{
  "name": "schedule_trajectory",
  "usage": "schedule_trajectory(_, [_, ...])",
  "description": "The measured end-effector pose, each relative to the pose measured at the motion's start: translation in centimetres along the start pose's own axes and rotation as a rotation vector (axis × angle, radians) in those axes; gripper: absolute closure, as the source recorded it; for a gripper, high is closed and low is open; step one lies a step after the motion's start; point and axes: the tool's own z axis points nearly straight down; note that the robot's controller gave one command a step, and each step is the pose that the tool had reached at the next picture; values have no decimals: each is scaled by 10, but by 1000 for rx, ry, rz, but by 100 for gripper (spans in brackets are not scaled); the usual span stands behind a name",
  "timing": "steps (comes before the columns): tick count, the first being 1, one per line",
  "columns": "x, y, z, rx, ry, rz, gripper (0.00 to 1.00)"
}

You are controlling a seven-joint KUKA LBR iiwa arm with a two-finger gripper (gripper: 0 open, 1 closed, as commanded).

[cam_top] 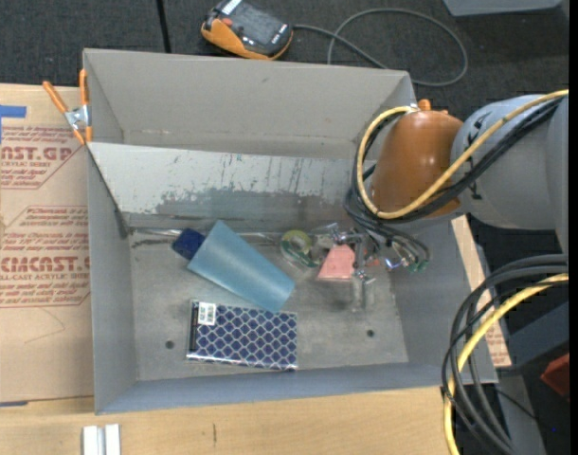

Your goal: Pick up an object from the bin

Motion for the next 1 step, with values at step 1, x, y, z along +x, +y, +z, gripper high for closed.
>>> schedule_trajectory(1, [2, -13, 3, 6, -18, -237, 100])
